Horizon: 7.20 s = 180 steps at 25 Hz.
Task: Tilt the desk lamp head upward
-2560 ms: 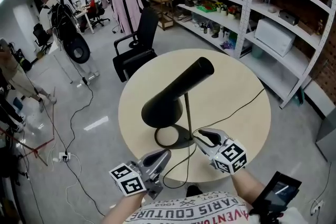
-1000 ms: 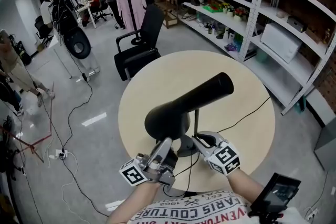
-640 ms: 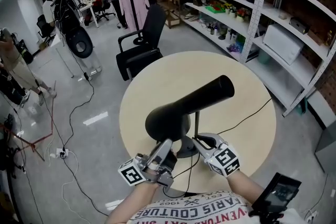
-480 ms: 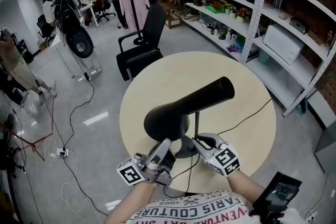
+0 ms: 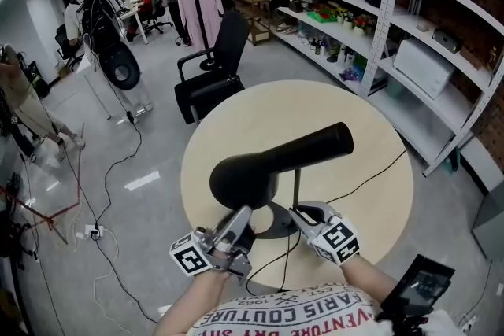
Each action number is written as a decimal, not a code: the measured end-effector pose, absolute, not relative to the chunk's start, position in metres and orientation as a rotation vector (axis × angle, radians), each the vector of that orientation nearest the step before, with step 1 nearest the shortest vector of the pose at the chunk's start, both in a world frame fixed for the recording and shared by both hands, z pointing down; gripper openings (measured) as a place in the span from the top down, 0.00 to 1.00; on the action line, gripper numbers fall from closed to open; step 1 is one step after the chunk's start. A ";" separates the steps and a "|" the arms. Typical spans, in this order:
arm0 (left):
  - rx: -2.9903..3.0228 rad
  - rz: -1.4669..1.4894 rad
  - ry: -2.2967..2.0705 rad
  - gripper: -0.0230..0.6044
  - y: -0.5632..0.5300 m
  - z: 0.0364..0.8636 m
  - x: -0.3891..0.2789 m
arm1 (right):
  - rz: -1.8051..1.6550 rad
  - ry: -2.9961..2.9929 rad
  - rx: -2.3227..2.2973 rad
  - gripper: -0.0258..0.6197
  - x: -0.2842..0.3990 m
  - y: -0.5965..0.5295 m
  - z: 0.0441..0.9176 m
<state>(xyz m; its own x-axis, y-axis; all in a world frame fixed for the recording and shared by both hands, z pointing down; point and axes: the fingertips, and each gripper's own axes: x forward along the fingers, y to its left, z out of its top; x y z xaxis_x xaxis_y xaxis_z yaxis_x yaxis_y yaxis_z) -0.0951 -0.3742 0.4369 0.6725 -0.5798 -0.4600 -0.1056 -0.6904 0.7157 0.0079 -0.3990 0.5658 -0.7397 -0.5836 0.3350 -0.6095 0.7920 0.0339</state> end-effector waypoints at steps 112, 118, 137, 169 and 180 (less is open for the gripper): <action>3.034 -0.298 -1.111 0.88 -0.398 0.223 -0.134 | 0.045 -2.606 1.010 0.89 0.018 -0.425 0.577; 3.032 -0.383 -1.055 0.89 -0.393 0.210 -0.130 | 0.045 -2.599 1.047 0.89 0.016 -0.425 0.574; 2.857 -0.471 -1.079 0.77 -0.360 0.272 -0.178 | 0.019 -2.578 1.170 0.79 0.038 -0.397 0.520; 2.721 -0.222 -0.831 0.96 0.082 0.406 0.045 | 0.192 -3.016 0.605 0.96 0.087 0.080 0.420; 2.777 -0.201 -0.896 0.96 0.166 0.389 0.080 | 0.134 -3.054 0.576 0.96 0.120 0.160 0.406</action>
